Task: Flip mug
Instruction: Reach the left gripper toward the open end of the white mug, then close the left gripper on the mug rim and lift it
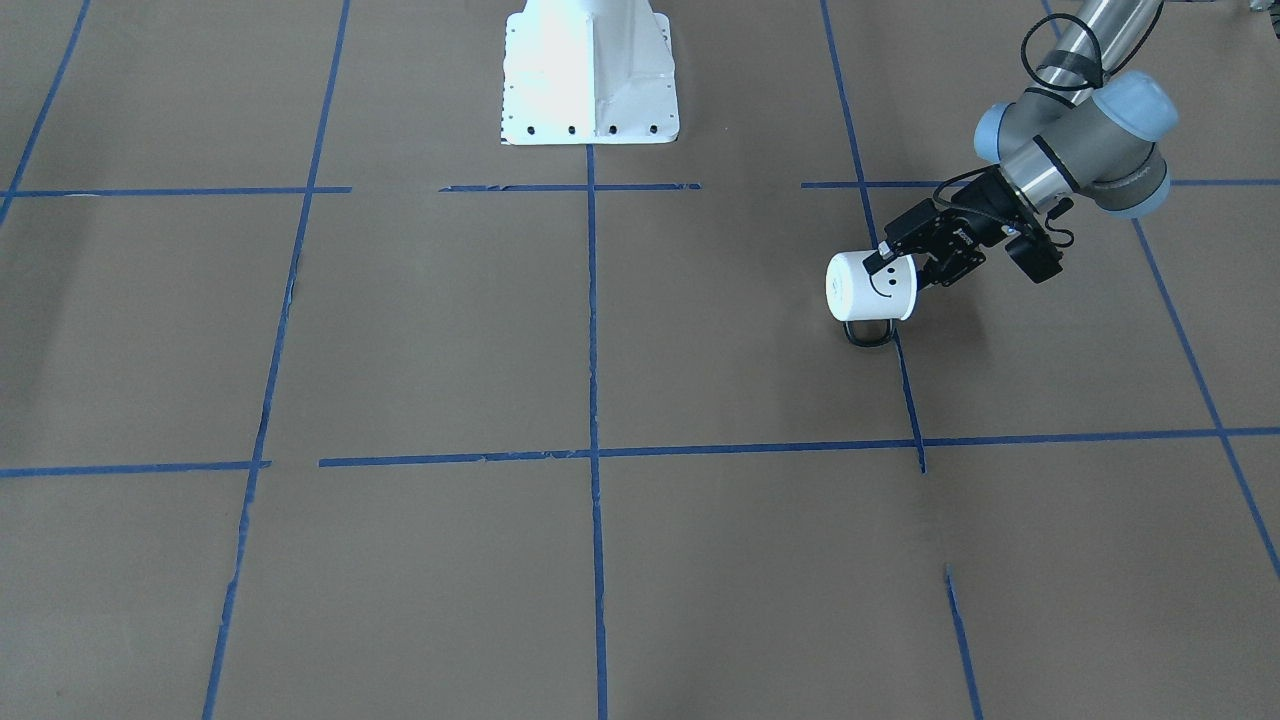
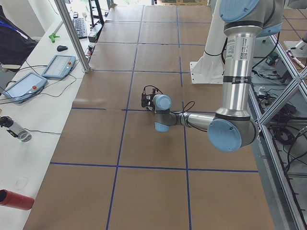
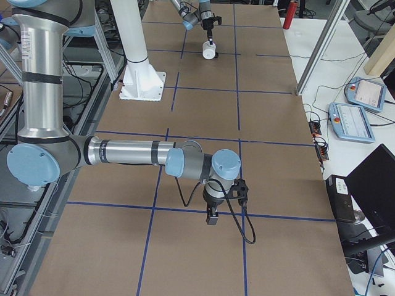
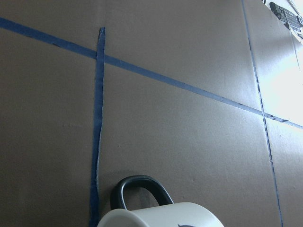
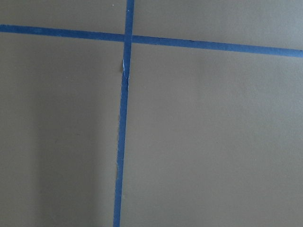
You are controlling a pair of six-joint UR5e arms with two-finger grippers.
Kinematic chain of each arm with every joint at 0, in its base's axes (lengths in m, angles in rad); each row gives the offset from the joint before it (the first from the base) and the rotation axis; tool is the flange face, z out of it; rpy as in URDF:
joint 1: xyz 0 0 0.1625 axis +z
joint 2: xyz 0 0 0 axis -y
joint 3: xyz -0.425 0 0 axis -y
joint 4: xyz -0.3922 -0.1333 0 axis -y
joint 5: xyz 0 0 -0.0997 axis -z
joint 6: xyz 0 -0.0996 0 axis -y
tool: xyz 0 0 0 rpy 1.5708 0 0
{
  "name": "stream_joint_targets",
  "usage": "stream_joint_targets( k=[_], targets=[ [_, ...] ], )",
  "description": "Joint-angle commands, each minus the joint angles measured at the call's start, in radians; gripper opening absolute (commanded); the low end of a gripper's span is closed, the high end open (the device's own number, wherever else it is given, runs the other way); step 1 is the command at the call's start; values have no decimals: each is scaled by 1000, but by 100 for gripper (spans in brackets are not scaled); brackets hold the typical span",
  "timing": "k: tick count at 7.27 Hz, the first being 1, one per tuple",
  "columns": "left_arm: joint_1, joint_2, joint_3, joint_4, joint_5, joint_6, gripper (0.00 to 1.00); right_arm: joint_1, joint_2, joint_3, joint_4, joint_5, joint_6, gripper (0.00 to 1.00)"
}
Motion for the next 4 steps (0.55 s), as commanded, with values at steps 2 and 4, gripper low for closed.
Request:
stream_joint_targets(
  k=[2,4],
  targets=[
    [-2,-80,7,-3,-41,-94,37,0,0,0,0,0,0,100],
    [-16,-185,7,-1,-42,-232,0,0,0,0,0,0,0,100]
  ],
)
